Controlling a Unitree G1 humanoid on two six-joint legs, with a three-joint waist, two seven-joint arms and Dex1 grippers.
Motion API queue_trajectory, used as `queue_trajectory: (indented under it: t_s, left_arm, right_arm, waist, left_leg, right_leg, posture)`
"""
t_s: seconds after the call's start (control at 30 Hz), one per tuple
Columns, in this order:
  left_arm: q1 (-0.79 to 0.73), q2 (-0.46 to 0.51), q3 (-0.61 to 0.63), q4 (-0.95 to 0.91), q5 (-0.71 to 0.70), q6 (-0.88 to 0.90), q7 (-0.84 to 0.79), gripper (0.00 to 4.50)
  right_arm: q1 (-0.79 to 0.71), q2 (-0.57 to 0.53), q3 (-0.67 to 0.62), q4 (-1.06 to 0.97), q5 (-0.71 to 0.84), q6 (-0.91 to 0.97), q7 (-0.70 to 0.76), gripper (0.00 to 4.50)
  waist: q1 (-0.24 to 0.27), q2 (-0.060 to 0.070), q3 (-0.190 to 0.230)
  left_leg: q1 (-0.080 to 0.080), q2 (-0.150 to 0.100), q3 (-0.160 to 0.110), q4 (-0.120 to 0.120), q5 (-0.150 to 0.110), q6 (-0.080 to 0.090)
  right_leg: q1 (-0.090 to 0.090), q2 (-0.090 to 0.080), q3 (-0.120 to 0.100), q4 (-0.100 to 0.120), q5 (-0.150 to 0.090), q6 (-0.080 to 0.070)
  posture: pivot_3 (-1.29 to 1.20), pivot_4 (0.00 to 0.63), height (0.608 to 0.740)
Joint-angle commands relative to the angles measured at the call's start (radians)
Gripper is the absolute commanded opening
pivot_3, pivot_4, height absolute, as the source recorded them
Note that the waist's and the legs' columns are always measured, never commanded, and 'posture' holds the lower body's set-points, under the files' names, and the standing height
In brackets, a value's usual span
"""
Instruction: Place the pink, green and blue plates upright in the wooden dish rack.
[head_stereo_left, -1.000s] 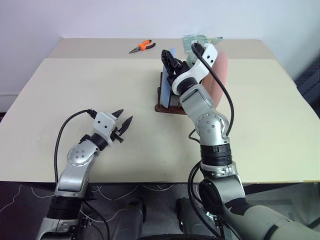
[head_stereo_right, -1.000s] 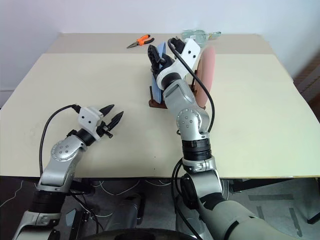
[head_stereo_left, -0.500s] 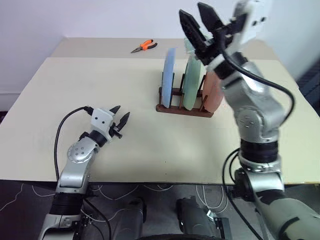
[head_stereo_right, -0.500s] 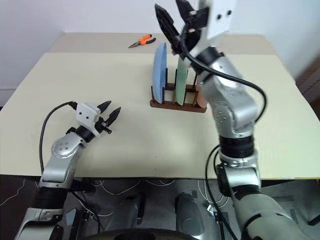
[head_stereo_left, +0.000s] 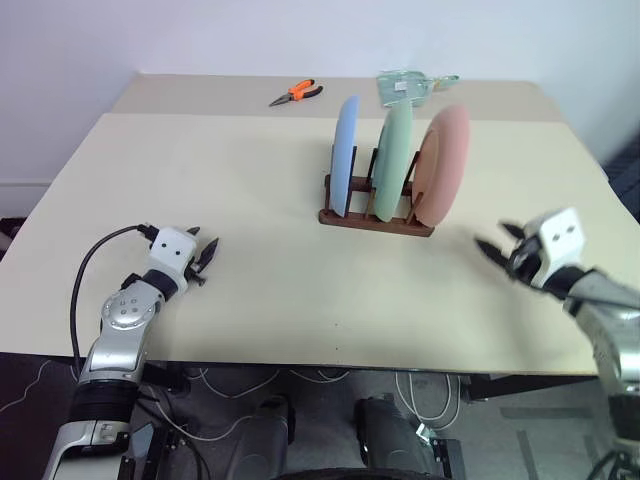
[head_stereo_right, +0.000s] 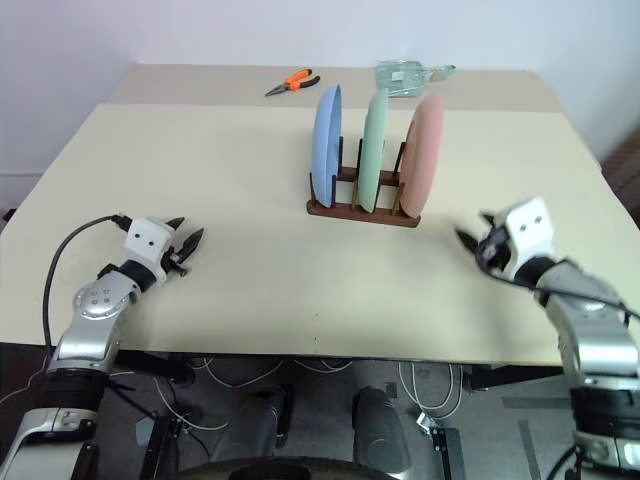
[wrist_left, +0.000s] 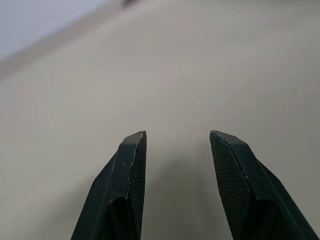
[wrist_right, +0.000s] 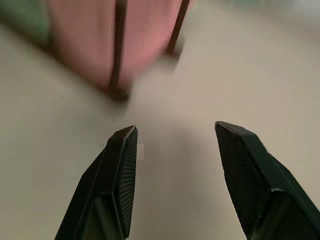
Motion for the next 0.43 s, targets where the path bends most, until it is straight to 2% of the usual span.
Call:
queue_trajectory:
  t_s: [0.03, 0.43]
  left_arm:
    - [0.001, -0.002, 0.011, -0.033, -0.009, -0.036, -0.005, 2.04]
    - [0.042, -0.040, 0.009, -0.100, -0.020, -0.008, 0.006, 2.04]
  right_arm:
    - [-0.037, -0.004, -0.019, -0.026, 0.003, -0.060, 0.036, 2.48]
    - [-0.080, 0.039, 0.028, 0.056, -0.055, -0.135, 0.047, 2.48]
  waist:
    - [-0.005, 0.000, 0.000]
    - [0.015, -0.002, -0.001]
  left_leg:
    - [0.001, 0.000, 0.001, 0.000, 0.001, 0.001]
    - [0.001, 0.000, 0.001, 0.000, 0.001, 0.001]
  right_leg:
    - [0.000, 0.000, 0.000, 0.000, 0.000, -0.001]
    - [0.002, -0.001, -0.001, 0.000, 0.001, 0.003]
  posture:
    - [0.00, 0.150, 0.740]
    - [0.00, 0.150, 0.740]
